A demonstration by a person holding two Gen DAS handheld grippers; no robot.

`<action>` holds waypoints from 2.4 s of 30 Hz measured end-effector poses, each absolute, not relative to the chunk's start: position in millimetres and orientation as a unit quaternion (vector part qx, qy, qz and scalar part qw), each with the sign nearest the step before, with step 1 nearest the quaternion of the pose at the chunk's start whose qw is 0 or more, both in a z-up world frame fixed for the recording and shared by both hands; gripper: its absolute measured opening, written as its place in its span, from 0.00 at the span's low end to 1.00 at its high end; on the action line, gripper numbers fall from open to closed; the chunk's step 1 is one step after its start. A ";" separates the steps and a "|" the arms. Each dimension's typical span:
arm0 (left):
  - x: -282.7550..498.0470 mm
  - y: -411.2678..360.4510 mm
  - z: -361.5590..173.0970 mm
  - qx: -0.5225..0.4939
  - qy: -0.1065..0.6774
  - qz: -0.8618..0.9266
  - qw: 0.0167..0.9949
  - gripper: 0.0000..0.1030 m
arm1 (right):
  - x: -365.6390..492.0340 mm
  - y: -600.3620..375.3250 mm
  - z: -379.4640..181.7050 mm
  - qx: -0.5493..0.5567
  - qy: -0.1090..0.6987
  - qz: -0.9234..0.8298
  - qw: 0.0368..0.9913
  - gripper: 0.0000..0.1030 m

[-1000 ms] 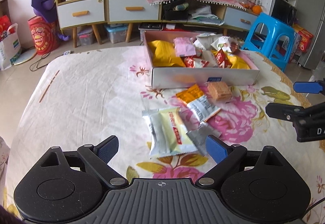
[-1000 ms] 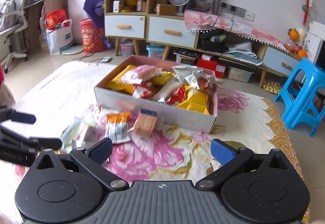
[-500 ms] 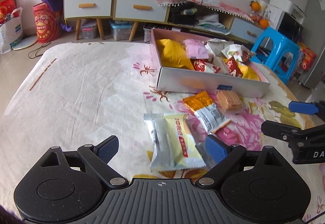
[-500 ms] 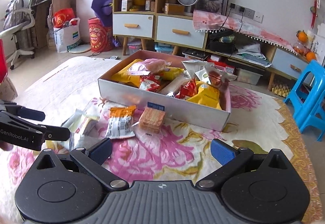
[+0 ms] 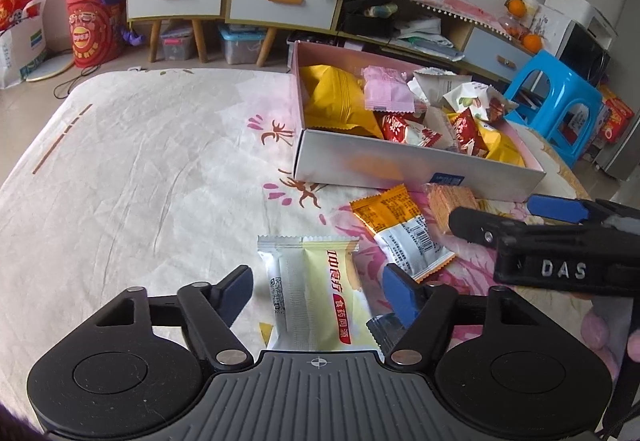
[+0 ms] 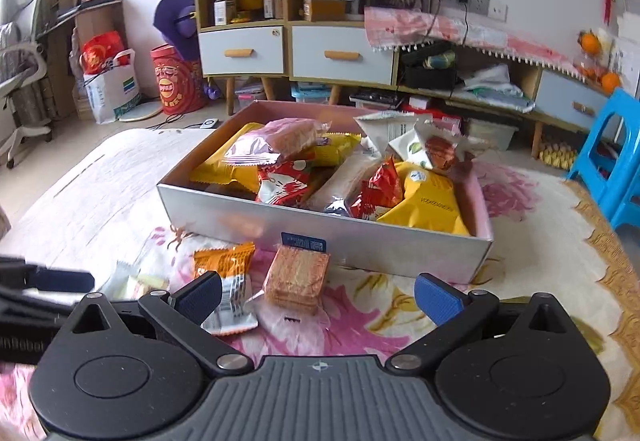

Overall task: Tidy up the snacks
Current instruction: 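Grasp the white-and-yellow biscuit packet with the left tool while the right tool grasps the wafer, then carry the biscuit packet and wafer up over the pink box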

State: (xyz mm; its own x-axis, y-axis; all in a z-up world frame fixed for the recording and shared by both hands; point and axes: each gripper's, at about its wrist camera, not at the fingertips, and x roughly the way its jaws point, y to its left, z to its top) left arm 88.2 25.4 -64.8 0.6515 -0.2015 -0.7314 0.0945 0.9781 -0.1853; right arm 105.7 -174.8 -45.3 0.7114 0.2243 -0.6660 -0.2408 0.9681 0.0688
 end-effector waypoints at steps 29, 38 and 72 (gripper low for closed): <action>93.0 43.6 -66.5 -0.051 0.416 -0.064 0.905 0.43 | 121.0 -174.9 -48.7 0.008 0.393 0.127 0.911 0.25; 94.3 48.5 -64.8 -0.061 0.421 -0.058 0.903 0.43 | 116.8 -170.3 -40.6 0.006 0.397 0.132 0.908 0.25; 97.7 45.3 -19.1 -0.095 0.389 -0.055 0.915 0.43 | 104.9 -188.3 6.4 0.035 0.362 0.136 0.921 0.25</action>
State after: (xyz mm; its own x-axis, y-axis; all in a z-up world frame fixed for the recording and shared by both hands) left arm 97.7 45.3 -19.1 0.6920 -0.1749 -0.7004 0.0273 0.9759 -0.2167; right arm 104.9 -188.3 6.4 0.7006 0.2754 -0.6583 -0.2242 0.9608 0.1634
